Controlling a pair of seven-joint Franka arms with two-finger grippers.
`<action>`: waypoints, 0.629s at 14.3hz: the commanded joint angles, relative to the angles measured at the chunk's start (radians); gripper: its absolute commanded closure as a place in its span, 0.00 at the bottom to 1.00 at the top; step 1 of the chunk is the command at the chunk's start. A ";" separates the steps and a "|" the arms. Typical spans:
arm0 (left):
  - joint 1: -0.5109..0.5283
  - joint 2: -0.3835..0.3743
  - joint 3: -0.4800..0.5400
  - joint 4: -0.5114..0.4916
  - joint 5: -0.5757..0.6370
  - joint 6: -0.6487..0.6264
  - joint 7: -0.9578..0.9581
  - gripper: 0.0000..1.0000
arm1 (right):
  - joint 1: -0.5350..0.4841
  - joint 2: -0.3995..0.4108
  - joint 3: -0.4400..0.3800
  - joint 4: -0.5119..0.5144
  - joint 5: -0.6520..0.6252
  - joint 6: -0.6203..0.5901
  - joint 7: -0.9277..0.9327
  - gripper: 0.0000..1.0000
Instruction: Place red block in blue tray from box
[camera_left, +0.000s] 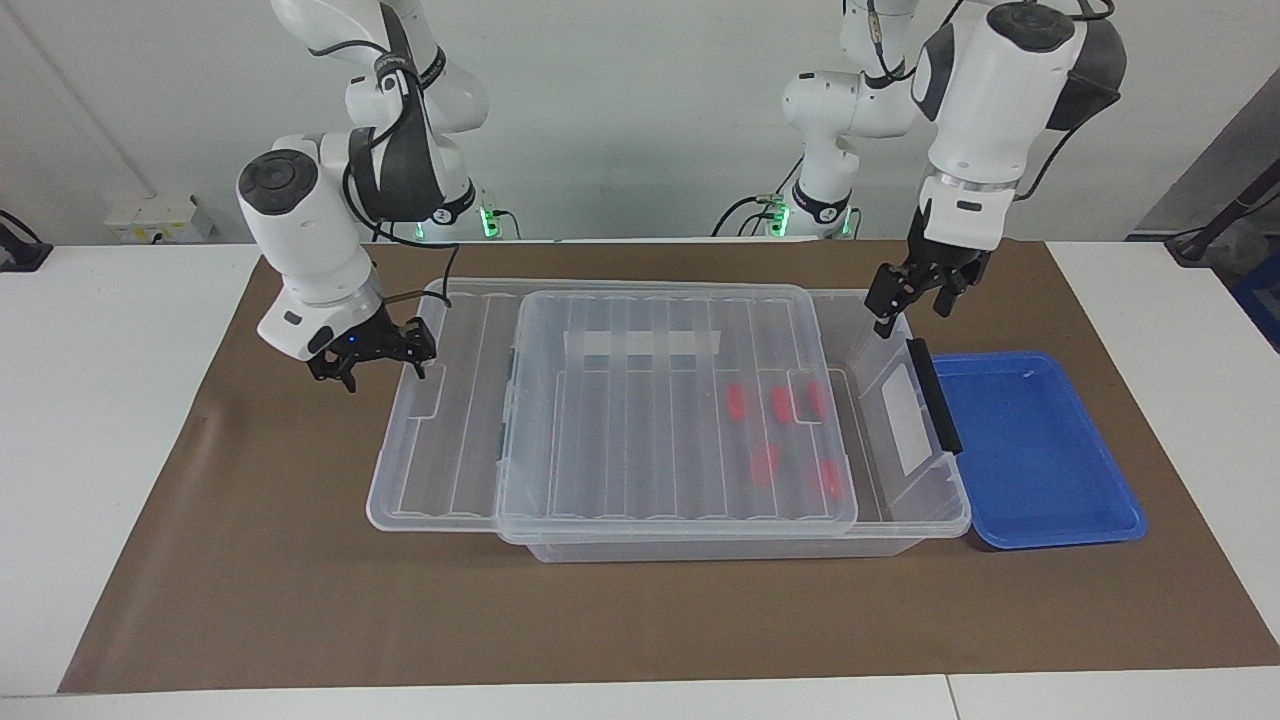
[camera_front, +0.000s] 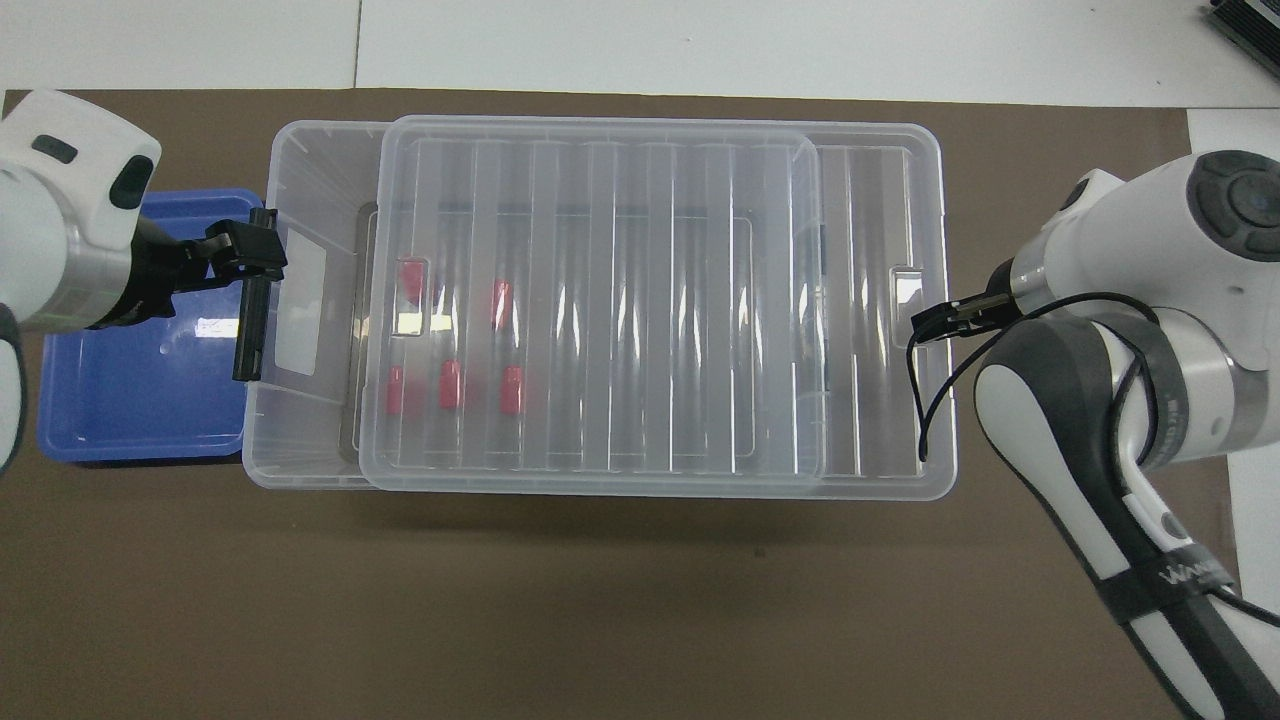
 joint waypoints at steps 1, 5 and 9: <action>-0.047 0.080 0.016 0.032 0.039 0.054 -0.110 0.00 | -0.003 -0.014 -0.048 0.003 -0.013 -0.038 -0.122 0.03; -0.047 0.153 0.016 0.047 0.040 0.152 -0.158 0.00 | -0.001 -0.014 -0.106 0.015 -0.012 -0.061 -0.261 0.02; -0.076 0.208 0.016 0.000 0.065 0.248 -0.158 0.00 | 0.000 -0.014 -0.145 0.027 -0.012 -0.066 -0.344 0.02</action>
